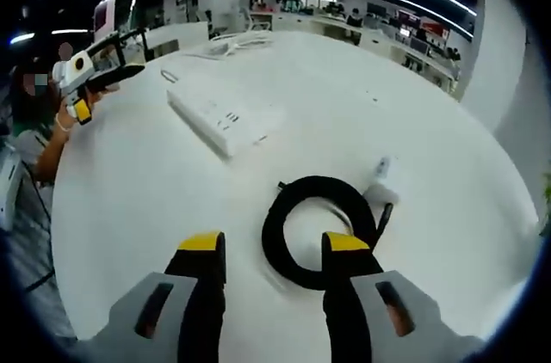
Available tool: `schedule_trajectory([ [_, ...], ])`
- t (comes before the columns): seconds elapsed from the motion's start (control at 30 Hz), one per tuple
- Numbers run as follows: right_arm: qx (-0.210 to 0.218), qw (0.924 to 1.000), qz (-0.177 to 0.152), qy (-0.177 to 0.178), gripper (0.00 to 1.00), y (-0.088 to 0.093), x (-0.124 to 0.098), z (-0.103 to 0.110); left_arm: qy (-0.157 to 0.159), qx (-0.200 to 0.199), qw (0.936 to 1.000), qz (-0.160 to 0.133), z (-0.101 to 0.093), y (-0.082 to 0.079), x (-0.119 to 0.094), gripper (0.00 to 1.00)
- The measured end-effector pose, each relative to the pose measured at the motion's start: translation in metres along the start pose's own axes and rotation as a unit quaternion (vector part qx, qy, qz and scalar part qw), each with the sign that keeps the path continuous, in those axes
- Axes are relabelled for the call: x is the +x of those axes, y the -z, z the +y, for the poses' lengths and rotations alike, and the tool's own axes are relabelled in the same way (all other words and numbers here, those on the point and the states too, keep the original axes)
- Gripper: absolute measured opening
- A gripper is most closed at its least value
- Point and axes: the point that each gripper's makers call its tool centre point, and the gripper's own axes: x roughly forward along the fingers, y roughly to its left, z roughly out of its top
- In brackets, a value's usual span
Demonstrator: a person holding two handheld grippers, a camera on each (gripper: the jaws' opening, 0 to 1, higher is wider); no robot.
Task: Straighten the power strip on the desk, plug the charger into it
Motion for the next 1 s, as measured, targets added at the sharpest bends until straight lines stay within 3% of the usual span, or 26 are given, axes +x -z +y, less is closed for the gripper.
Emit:
schedule_trajectory([
  [0.1,-0.026,0.9993,0.027,0.002,0.44,0.003,0.0,0.002,0.001,0.0,1.0,0.002,0.0,0.0,0.0,0.96],
  [0.37,-0.046,0.9956,0.081,-0.015,0.43,0.009,0.001,0.004,0.003,0.002,1.0,0.006,-0.002,0.001,0.0,0.96],
  [0.83,-0.085,0.9849,0.146,-0.038,0.26,0.01,0.005,-0.008,0.0,0.0,1.0,0.009,0.001,0.002,0.001,0.96],
  [1.0,-0.097,0.9802,0.166,-0.044,0.26,0.013,0.005,-0.007,0.0,0.0,0.9999,0.011,0.002,0.003,0.001,0.96],
])
